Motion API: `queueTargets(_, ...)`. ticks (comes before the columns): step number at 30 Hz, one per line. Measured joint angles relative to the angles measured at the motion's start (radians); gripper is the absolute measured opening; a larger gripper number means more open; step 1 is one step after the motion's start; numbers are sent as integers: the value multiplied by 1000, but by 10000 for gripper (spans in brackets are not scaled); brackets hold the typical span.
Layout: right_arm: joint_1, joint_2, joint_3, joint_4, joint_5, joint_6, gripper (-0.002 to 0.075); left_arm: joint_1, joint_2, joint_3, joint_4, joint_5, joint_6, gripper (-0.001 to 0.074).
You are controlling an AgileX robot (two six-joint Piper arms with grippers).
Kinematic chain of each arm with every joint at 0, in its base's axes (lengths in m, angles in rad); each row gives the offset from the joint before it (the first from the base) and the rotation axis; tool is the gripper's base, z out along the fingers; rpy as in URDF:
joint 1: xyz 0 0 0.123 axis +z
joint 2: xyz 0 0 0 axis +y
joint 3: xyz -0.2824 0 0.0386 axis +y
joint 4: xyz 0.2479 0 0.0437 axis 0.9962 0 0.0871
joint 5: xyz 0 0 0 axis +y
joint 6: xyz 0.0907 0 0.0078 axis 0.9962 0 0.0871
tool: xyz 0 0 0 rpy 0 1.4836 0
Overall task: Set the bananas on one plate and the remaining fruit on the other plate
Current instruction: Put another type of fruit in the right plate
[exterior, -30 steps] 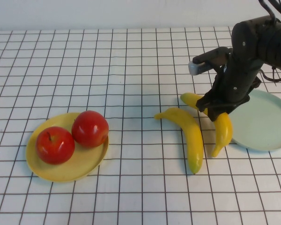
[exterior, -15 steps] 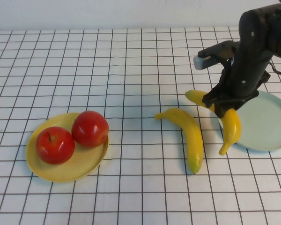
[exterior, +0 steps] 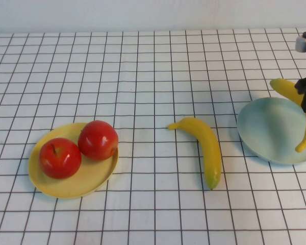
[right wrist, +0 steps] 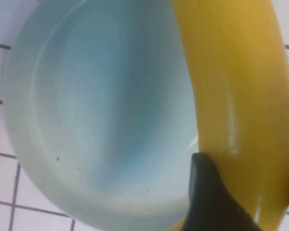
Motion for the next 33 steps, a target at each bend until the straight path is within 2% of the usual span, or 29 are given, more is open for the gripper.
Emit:
queueTargets(13, -7, 107, 1, 118, -41, -196, 304, 0, 0, 0, 0, 0, 0, -1)
queueTargets(18, -7, 110, 1, 109, -44, -203, 432, 0, 0, 0, 0, 0, 0, -1)
queueTargets(21, -7, 110, 1, 105, -37, -203, 454, 0, 0, 0, 1, 0, 0, -1)
queueTargets(25, -7, 98, -14, 130, 17, -203, 414, 0, 0, 0, 1, 0, 0, -1)
queueTargets(29, 3, 65, -56, 277, 54, -185, 356, 0, 0, 0, 1, 0, 0, -1)
queueTargets(31, 42, 47, -60, 313, 55, -185, 326, 0, 0, 0, 1, 0, 0, -1)
queueTargets(33, 121, 38, -60, 296, 55, -183, 289, 0, 0, 0, 1, 0, 0, -1)
